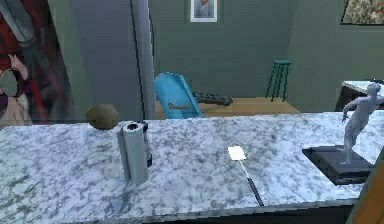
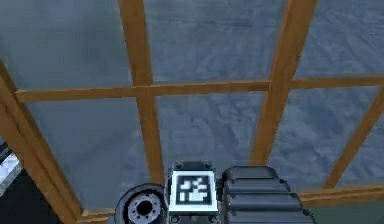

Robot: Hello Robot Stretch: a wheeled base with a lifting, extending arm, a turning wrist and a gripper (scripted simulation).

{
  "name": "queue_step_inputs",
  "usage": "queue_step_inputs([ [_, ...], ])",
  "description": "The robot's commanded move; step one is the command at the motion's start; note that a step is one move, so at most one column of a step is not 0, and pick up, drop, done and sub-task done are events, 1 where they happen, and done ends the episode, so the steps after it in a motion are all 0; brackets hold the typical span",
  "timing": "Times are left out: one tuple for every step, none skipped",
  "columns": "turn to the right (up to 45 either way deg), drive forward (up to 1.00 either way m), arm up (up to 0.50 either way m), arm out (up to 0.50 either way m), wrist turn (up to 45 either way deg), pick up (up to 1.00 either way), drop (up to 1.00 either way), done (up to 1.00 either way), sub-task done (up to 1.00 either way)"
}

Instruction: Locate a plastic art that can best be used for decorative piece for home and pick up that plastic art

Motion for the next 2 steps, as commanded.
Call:
queue_step_inputs([
  [18.0, 0.00, 0.00, 0.00, 0.0, 0.00, 0.00, 0.00, 0.00],
  [0.0, 0.20, 0.00, 0.00, 0.0, 0.00, 0.00, 0.00, 0.00],
])
